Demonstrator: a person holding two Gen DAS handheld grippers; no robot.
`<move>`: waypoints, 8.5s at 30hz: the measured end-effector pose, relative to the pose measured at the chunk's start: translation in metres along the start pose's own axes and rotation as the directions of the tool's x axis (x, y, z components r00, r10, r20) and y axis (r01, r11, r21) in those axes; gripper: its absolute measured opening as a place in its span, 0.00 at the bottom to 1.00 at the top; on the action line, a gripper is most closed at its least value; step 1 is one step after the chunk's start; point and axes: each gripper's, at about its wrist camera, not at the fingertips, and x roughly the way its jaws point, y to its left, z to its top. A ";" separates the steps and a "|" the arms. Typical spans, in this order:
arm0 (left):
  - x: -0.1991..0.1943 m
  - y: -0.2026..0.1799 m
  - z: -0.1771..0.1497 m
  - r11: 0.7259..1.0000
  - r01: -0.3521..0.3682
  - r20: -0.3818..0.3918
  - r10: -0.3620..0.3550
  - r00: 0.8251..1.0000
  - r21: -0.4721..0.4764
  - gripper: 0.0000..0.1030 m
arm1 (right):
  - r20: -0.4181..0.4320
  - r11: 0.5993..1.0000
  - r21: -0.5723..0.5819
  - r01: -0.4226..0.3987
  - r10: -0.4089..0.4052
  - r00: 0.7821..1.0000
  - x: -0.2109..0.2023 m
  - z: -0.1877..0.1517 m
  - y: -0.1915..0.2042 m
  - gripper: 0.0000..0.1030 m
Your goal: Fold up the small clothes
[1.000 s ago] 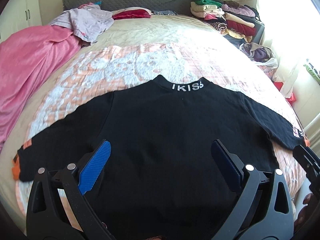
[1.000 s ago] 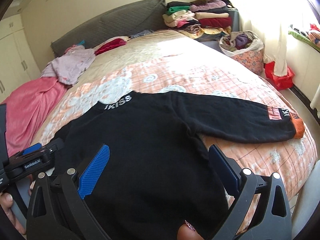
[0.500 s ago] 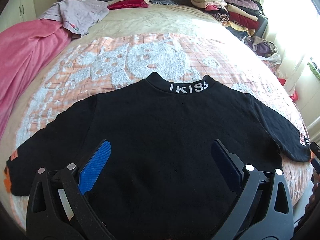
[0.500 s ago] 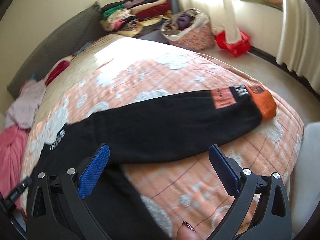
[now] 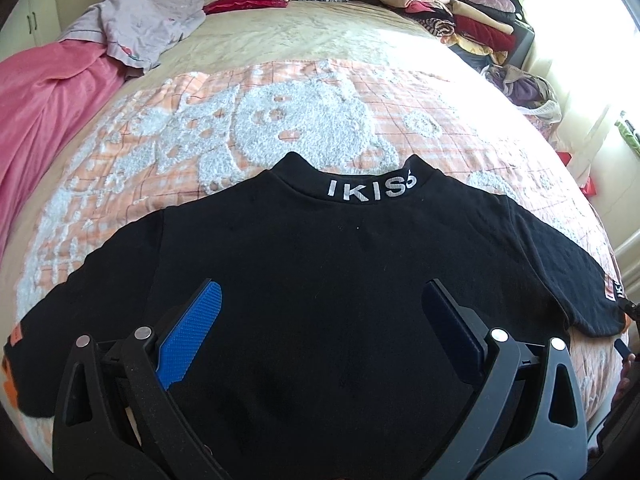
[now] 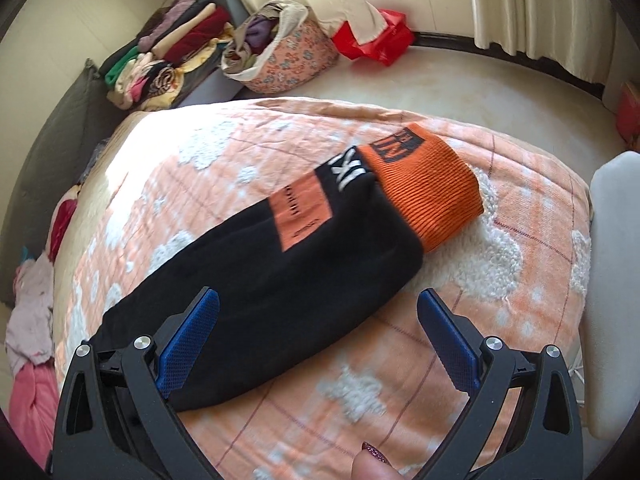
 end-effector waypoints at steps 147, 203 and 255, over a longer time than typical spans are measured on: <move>-0.025 0.106 -0.056 0.986 0.163 -0.011 -0.163 0.987 -0.026 0.79 | -0.244 0.675 -0.666 -0.318 0.206 0.948 -0.044 -0.197 0.227 0.81; -0.151 0.325 -0.177 0.829 0.069 0.126 0.002 0.992 -0.556 0.91 | -0.419 0.278 -0.794 -0.541 0.395 0.817 -0.164 -0.343 0.353 0.95; -0.130 0.342 -0.135 0.793 0.051 0.260 0.138 0.956 -0.607 0.13 | -0.377 0.417 -0.738 -0.531 0.398 0.836 -0.148 -0.307 0.306 0.95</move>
